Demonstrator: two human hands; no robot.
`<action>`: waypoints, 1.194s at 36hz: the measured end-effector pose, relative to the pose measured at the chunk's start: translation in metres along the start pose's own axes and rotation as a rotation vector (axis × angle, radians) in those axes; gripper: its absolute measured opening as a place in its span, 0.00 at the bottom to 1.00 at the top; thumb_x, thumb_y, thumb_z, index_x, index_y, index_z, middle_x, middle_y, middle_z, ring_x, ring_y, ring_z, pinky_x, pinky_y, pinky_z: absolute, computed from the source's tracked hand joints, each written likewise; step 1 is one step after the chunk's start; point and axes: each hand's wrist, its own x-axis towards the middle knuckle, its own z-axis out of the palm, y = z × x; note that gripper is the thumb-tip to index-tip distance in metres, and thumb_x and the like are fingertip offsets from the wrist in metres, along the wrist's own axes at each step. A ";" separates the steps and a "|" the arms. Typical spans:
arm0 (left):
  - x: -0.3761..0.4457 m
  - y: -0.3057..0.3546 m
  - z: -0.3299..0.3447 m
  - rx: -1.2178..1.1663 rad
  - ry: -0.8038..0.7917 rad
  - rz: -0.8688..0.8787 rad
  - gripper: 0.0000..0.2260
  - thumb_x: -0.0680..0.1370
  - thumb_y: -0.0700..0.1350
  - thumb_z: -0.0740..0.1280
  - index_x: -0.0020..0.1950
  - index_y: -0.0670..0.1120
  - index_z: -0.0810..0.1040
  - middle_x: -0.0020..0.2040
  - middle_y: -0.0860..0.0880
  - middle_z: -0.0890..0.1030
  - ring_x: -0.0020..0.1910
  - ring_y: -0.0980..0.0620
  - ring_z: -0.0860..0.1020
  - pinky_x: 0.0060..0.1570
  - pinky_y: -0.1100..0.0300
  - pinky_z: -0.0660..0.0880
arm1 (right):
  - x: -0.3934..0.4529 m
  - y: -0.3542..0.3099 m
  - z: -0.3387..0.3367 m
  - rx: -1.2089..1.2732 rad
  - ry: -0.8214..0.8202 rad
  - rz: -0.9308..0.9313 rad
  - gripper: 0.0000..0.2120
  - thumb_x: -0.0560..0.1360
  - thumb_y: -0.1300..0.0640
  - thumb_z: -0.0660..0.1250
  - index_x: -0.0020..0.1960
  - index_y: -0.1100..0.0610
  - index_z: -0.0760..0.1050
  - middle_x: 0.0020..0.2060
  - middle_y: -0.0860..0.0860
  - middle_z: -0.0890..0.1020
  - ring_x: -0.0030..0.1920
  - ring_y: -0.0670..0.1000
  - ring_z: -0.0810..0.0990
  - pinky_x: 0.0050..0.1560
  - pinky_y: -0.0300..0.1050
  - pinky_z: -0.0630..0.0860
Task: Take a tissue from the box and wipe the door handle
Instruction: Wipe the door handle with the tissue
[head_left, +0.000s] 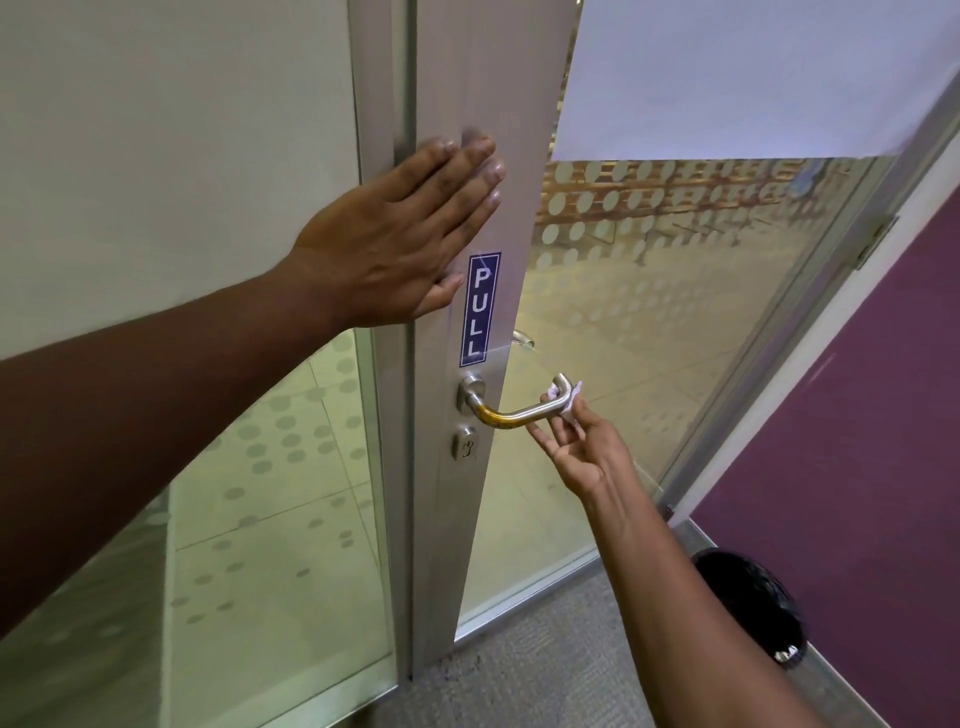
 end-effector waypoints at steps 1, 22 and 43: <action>0.000 0.000 0.000 -0.001 0.000 0.001 0.35 0.84 0.57 0.31 0.82 0.33 0.43 0.82 0.31 0.49 0.82 0.32 0.49 0.81 0.42 0.51 | -0.001 0.003 0.000 0.000 -0.004 0.003 0.08 0.82 0.57 0.62 0.54 0.56 0.80 0.43 0.53 0.88 0.48 0.51 0.86 0.65 0.63 0.72; -0.002 -0.001 -0.004 0.026 -0.022 0.005 0.35 0.84 0.56 0.31 0.82 0.33 0.44 0.82 0.31 0.50 0.82 0.33 0.51 0.81 0.42 0.53 | -0.022 0.053 0.007 0.004 0.006 -0.008 0.06 0.77 0.50 0.70 0.51 0.50 0.81 0.51 0.44 0.87 0.54 0.42 0.81 0.56 0.47 0.70; -0.001 -0.001 -0.002 0.012 -0.011 0.005 0.35 0.84 0.57 0.32 0.82 0.33 0.43 0.82 0.31 0.49 0.82 0.33 0.49 0.80 0.43 0.54 | -0.027 0.049 0.022 -0.039 0.101 0.038 0.11 0.74 0.43 0.72 0.49 0.50 0.81 0.44 0.43 0.87 0.51 0.43 0.81 0.49 0.46 0.68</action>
